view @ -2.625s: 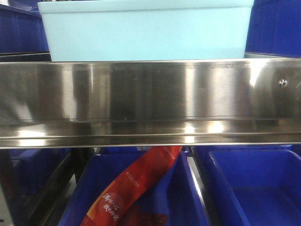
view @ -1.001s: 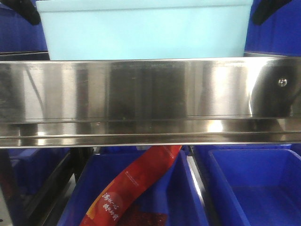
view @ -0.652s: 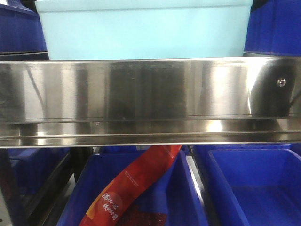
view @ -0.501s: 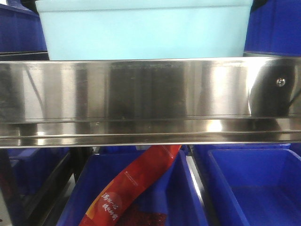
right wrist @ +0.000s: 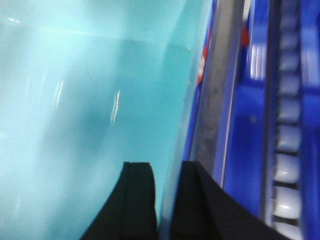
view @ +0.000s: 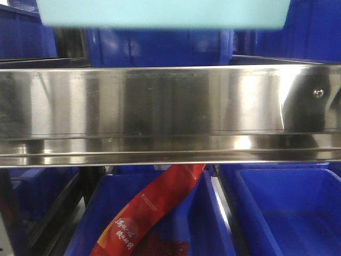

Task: Fetch blue bin and place on conveyor start
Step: 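Lift the bin with both grippers and pull it off the shelf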

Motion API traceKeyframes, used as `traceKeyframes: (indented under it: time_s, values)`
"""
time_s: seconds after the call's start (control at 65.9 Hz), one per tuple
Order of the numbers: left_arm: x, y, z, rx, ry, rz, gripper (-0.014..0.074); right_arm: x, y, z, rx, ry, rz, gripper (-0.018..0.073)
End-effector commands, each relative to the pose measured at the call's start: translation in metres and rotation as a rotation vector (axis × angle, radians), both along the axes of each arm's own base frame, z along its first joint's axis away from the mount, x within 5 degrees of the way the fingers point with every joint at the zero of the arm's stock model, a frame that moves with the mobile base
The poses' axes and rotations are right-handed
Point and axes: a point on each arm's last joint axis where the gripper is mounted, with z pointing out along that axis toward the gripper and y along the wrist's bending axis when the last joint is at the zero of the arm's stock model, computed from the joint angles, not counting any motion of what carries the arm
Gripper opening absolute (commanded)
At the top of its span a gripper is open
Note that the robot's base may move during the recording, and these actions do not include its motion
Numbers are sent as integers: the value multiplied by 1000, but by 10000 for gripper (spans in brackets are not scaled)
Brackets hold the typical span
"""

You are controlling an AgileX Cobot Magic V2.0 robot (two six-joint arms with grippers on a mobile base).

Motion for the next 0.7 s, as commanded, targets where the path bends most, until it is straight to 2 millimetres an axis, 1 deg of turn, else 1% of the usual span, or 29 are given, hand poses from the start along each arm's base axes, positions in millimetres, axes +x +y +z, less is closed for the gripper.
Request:
traceKeyframes:
  time_s: [0.0, 0.121, 0.228, 0.683]
  values:
    - [-24, 3, 28, 14, -84, -20, -111, -21, -7, 28, -41, -92, 4, -151]
    - [-43, 2, 45, -5, -129, -37, -111, -43, -7, 49, -20, -143, 14, -151]
    - [-52, 4, 50, -6, -131, -42, -111, -53, -7, 58, -15, -170, 16, -151]
    - [-51, 4, 49, 8, -127, -37, -111, -54, -7, 57, -17, -158, 18, -151]
